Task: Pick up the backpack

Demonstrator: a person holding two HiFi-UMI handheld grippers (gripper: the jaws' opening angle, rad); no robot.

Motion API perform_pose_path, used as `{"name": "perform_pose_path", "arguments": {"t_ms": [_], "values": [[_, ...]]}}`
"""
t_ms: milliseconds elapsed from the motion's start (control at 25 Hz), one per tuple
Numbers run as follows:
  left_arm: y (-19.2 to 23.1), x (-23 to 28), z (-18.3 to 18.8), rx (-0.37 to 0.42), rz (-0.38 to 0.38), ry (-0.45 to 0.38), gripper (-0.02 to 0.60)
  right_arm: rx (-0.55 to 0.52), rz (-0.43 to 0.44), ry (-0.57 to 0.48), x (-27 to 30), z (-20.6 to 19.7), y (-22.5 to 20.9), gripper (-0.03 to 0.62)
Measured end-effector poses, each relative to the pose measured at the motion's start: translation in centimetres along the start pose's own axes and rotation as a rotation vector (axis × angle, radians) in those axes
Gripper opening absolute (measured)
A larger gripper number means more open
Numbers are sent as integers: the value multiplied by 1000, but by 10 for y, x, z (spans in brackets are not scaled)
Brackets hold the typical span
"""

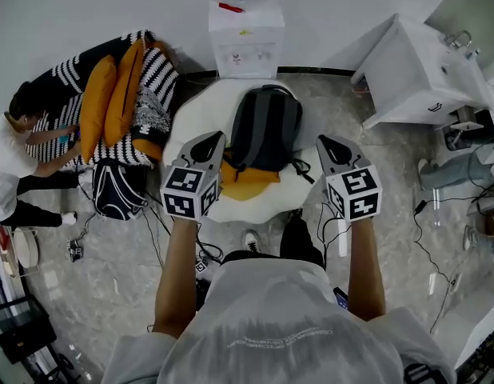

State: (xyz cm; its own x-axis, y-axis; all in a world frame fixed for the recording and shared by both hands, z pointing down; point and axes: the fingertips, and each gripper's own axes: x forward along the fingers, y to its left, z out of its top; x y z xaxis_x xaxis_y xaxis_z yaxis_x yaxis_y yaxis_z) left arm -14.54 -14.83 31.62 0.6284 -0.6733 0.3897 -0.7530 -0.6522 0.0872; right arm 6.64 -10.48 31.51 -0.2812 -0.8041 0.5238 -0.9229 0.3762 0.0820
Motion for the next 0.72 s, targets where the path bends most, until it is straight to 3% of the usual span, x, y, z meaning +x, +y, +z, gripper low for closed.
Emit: {"name": "perform_pose_path", "arguments": {"t_ms": [720], "values": [[12,103,-38,-90,50,129,18,24,137,145,97,-52,-69,2]]}}
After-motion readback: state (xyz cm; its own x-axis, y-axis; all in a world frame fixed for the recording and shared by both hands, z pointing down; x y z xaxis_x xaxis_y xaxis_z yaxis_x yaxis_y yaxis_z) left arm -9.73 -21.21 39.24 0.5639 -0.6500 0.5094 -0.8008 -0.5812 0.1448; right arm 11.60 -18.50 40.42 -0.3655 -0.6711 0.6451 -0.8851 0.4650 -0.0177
